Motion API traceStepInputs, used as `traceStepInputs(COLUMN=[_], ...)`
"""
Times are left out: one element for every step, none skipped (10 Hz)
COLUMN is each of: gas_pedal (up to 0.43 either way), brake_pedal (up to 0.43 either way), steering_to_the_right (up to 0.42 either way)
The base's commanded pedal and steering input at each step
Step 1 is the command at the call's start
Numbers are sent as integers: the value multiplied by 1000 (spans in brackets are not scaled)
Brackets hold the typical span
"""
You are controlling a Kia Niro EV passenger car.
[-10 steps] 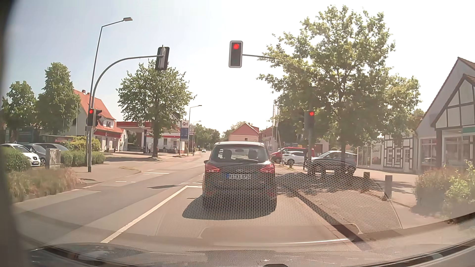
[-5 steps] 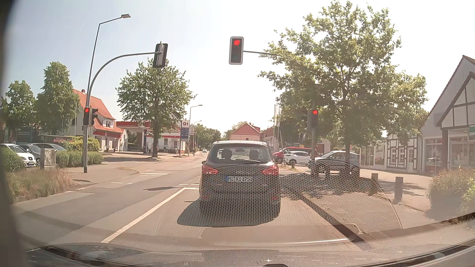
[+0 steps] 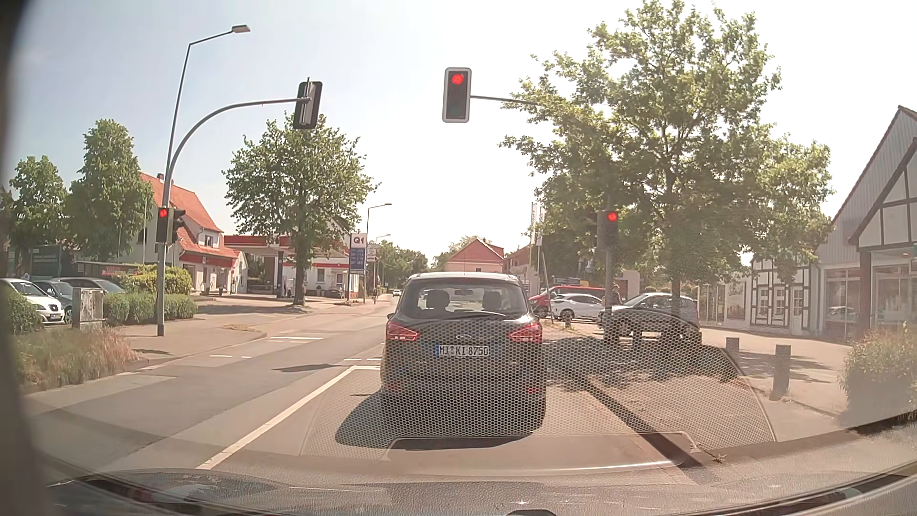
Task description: Follow the waypoints while adhering to traffic rules and regulations
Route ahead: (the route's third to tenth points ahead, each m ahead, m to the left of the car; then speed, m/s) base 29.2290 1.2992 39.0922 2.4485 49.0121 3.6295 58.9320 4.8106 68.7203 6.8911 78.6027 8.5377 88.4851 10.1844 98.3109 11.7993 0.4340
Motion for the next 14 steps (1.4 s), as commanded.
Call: traceStepInputs(gas_pedal=[0, 0, 0, 0, 0, 0, 0, 0, 0, 0, 0, 0, 0, 0], brake_pedal=[122, 134, 134, 140, 140, 146, 159, 165, 171, 171, 171, 171, 177, 183], steering_to_the_right=[-29, -29, -27, -21, -11, -4, 1, 1, -1, -3, -4, -4, -4, -5])
